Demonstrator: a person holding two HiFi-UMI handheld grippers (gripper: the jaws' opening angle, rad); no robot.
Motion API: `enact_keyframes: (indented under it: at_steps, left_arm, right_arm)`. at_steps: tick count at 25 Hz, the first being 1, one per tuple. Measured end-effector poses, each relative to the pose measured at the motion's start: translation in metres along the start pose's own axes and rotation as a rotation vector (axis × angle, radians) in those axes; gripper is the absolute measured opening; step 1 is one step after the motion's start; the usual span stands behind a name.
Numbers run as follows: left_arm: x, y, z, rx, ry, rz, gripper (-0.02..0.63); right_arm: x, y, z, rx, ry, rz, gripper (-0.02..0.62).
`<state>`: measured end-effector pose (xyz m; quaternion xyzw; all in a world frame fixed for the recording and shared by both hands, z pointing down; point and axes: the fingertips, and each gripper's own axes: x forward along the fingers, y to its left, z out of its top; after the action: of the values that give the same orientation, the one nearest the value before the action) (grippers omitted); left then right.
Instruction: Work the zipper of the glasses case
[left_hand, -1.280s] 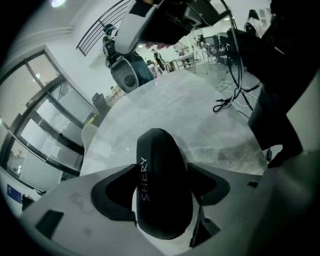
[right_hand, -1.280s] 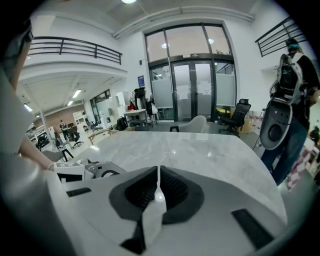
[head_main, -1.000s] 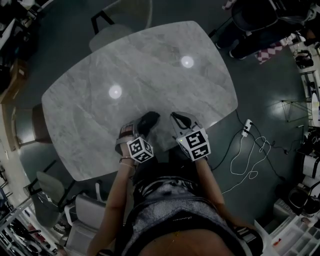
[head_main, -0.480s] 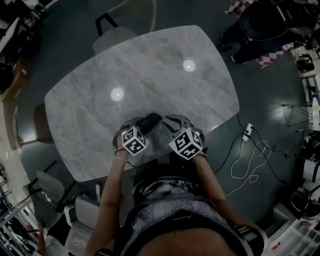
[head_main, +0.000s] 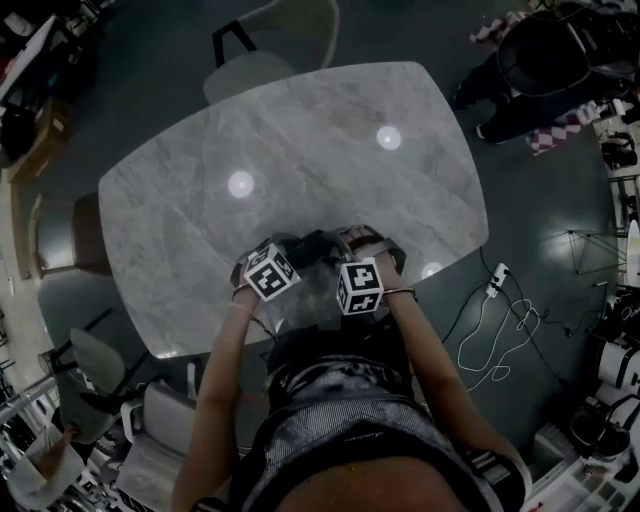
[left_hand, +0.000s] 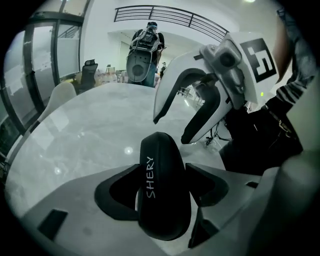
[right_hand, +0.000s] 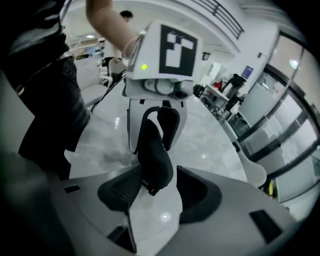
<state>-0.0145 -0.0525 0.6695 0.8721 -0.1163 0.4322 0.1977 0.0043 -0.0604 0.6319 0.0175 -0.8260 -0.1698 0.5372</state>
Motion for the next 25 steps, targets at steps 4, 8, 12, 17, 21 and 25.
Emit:
enact_keyframes:
  at_steps: [4, 8, 12, 17, 21, 25]
  left_arm:
    - [-0.001, 0.002, 0.001, -0.025, -0.015, -0.029, 0.285]
    - [-0.002, 0.001, 0.001, -0.036, -0.028, -0.043, 0.285]
    - [0.000, 0.000, 0.000, 0.018, -0.021, 0.004, 0.287]
    - [0.004, 0.005, -0.002, 0.184, 0.044, 0.209, 0.321]
    - [0.010, 0.006, 0.010, 0.242, 0.021, 0.294, 0.319]
    - [0.019, 0.015, 0.009, 0.250, 0.053, 0.314, 0.321]
  right_arm:
    - [0.016, 0.002, 0.004, -0.199, 0.021, 0.005, 0.267]
    - [0.024, 0.006, 0.006, -0.247, 0.025, 0.002, 0.270]
    - [0.027, 0.002, 0.007, -0.174, 0.033, 0.061, 0.267]
    - [0.036, 0.001, 0.002, -0.093, 0.050, 0.151, 0.267]
    - [0.038, 0.001, 0.002, -0.056, 0.043, 0.191, 0.267]
    - [0.038, 0.000, 0.005, -0.034, 0.032, 0.214, 0.268]
